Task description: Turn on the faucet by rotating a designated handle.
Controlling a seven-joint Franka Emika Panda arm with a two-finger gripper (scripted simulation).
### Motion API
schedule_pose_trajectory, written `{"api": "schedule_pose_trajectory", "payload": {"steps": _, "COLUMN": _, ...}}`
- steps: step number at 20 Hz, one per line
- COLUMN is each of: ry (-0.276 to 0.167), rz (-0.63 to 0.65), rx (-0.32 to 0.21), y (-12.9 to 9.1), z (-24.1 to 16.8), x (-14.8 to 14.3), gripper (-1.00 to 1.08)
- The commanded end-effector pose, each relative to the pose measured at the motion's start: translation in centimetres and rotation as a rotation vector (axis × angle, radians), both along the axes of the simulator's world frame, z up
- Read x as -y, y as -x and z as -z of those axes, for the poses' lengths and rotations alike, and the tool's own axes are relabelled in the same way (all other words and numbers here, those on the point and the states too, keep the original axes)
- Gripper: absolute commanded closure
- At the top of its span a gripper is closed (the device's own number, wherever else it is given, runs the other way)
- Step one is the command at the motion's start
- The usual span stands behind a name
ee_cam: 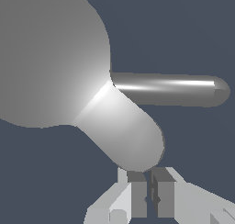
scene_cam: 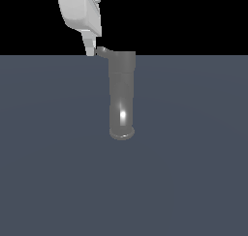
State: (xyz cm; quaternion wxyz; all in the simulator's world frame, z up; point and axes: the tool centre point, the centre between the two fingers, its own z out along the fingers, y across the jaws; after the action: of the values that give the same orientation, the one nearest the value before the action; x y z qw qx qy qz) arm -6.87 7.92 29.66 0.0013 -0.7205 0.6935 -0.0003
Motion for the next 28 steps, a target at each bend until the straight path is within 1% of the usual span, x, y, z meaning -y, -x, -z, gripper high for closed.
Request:
{"api": "schedule_pose_trajectory", "payload": {"steps": 1, "ry": 0.001, "rz": 0.009, "rx": -0.001, "y": 0.2, "z": 0.0, "x": 1.3, "gripper": 1.08}}
{"api": "schedule_pose_trajectory", "payload": {"steps": 12, "ry": 0.001, "rz": 0.035, "rx": -0.002, "y": 1.8, "z": 0.0, "x": 8.2, "gripper": 1.08}}
{"api": "schedule_pose_trajectory", "payload": {"steps": 13, "ry": 0.001, "rz": 0.035, "rx": -0.002, "y": 1.8, "z": 0.0, "x": 8.2, "gripper": 1.08}}
{"api": "schedule_pose_trajectory", "payload": {"steps": 14, "ry": -0.001, "rz": -0.029, "rx": -0.005, "y": 2.0, "z": 0.0, "x": 4.5, "gripper": 1.08}}
{"api": "schedule_pose_trajectory", "payload": {"steps": 28, "ry": 0.001, "rz": 0.019, "rx": -0.003, "y": -0.7, "z": 0.0, "x": 11.6, "gripper": 1.08}}
